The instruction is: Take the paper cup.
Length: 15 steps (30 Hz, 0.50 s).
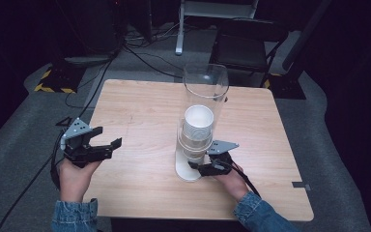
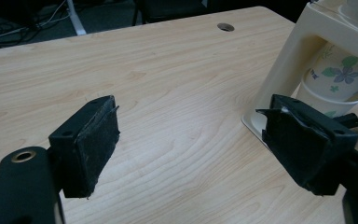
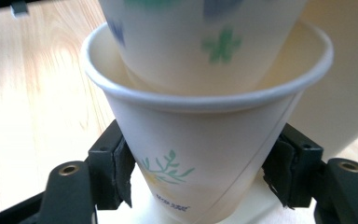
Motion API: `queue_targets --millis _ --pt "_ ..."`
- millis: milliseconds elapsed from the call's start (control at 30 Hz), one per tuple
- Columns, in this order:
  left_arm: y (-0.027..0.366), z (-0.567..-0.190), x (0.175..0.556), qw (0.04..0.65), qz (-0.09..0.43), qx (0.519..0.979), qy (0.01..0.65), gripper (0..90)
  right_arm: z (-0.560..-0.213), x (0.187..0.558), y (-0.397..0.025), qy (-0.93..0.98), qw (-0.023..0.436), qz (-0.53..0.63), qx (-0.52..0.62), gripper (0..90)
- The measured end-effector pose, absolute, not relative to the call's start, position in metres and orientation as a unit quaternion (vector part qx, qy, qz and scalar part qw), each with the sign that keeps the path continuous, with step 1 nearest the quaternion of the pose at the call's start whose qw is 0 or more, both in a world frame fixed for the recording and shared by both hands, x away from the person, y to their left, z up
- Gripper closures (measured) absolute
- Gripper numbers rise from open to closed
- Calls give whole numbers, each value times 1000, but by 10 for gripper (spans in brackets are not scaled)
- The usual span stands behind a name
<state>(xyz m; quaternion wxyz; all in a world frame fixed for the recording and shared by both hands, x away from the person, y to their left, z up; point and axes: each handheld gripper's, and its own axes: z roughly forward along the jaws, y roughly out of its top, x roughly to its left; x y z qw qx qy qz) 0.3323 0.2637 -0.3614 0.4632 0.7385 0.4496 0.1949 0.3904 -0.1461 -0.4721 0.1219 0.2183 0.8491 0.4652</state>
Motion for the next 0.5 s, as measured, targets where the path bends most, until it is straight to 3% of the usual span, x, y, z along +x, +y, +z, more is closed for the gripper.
queue_targets --millis 500 --pt "256 -362 345 465 187 745 440 182 -476 383 -152 864 110 435 228 335"
